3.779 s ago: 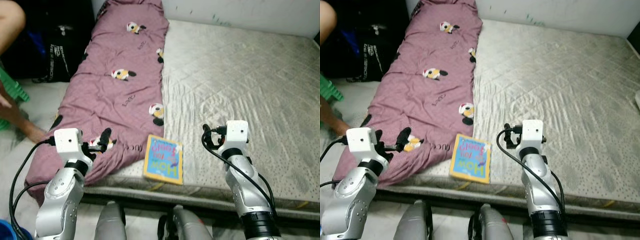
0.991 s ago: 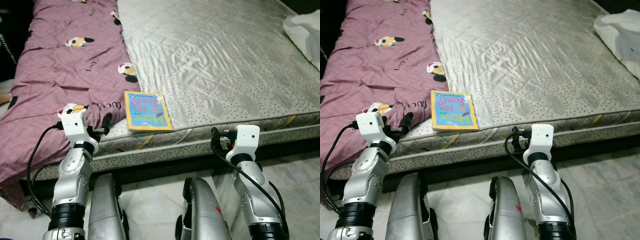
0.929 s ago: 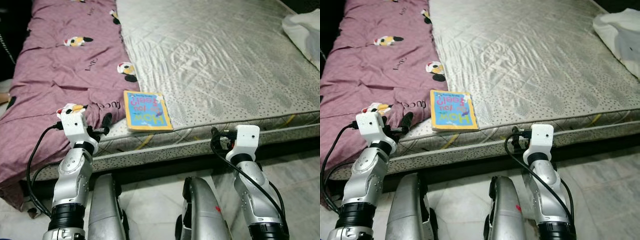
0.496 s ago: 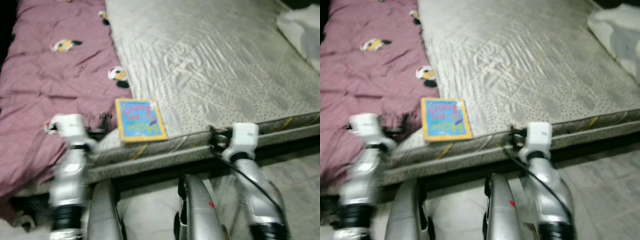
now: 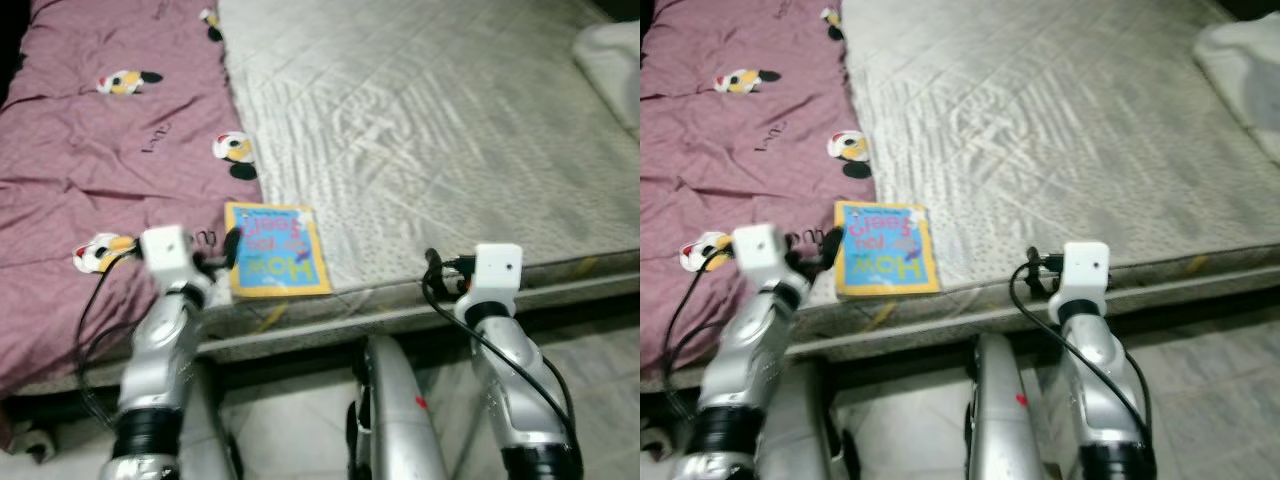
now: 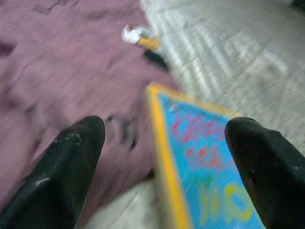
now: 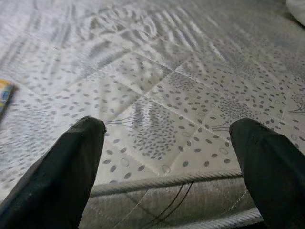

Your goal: Clean up the room

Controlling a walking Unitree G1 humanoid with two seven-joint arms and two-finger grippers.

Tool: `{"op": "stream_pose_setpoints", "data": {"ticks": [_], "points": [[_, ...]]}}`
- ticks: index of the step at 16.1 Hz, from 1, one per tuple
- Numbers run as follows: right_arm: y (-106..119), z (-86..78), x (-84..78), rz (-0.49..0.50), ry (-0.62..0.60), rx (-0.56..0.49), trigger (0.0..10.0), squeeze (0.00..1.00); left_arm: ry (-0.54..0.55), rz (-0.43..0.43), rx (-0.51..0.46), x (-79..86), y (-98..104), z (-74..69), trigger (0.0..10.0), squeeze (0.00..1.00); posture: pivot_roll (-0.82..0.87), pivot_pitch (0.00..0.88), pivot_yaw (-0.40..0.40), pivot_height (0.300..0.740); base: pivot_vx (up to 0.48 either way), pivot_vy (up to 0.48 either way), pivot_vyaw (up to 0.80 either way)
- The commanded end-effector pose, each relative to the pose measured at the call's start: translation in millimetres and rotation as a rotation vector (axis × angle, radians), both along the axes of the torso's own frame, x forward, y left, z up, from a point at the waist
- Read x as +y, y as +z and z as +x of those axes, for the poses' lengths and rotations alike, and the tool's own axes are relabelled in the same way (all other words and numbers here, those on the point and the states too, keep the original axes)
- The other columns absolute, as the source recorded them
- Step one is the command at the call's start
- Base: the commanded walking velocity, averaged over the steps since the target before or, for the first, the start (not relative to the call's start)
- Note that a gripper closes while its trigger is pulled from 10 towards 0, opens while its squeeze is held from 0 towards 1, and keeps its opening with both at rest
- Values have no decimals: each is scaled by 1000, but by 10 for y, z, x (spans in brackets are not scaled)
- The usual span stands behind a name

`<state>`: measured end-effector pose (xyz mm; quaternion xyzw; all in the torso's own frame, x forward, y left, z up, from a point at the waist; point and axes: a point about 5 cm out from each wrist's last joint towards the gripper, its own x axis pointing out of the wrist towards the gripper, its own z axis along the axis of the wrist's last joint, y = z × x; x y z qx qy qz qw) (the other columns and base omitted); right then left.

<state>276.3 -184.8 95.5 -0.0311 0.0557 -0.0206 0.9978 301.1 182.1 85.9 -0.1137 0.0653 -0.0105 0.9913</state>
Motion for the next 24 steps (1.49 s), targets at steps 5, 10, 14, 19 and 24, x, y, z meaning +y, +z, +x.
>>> {"op": "stream_pose_setpoints", "data": {"ticks": [5, 10, 14, 19, 24], "points": [[-52, -26, 0, 6, 9, 26, 10000, 0, -118, -55, 102, -140, -116, -36, 10000, 0, -85, 171, -41, 523, 0, 0, 0], [-61, -24, 7, 6, 6, 25, 10000, 0, -196, -114, 202, -229, -205, -47, 10000, 0, -79, 169, -41, 518, 0, 0, 0], [-61, -27, 8, 0, 9, 24, 10000, 0, -222, -135, 247, -281, -237, -38, 10000, 0, -86, 167, -44, 518, 0, 0, 0], [-54, -32, -16, -3, -1, 24, 10000, 0, -241, -207, 313, -264, -312, -9, 10000, 0, -95, 173, -46, 518, 0, 0, 0], [-13, -61, -90, -20, -16, 13, 10000, 0, -218, -363, 332, -195, -282, 146, 10000, 0, -127, 169, -54, 518, 0, 0, 0]]}}
